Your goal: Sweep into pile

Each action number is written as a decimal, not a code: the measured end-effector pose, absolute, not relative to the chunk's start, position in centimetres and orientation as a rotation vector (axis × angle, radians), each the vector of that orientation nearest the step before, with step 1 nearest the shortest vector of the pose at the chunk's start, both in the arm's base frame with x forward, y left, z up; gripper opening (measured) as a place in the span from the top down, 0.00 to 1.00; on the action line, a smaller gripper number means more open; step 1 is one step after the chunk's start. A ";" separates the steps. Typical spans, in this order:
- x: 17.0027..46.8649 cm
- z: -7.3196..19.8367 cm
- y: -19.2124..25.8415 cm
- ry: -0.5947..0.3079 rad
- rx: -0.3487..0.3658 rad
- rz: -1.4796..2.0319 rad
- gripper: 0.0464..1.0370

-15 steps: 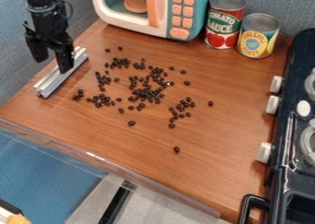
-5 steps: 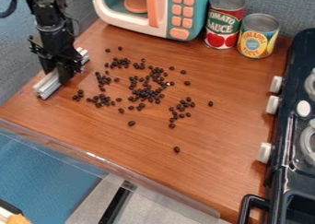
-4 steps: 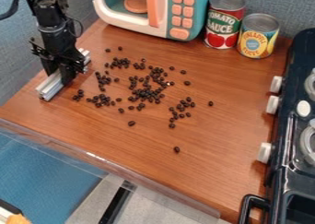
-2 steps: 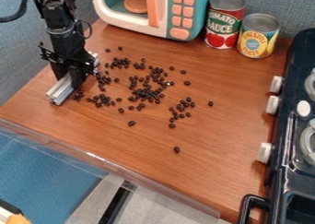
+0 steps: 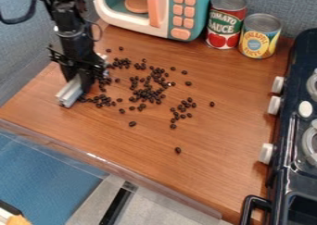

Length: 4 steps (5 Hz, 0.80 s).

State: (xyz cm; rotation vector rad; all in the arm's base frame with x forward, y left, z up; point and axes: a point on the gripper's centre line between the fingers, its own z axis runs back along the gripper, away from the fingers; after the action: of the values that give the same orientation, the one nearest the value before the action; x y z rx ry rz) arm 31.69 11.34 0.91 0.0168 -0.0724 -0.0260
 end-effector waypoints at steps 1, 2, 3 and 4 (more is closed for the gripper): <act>31.6 0.9 9.5 -0.079 0.010 -0.058 0.66; 31.5 0.9 8.0 -0.088 -0.002 -0.073 0.66; 31.4 0.8 6.4 -0.091 -0.020 -0.077 0.66; 31.2 0.8 4.8 -0.089 -0.039 -0.075 0.66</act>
State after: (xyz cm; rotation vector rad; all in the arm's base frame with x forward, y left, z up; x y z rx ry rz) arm 31.21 4.79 0.79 -0.0390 -0.0890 -0.0752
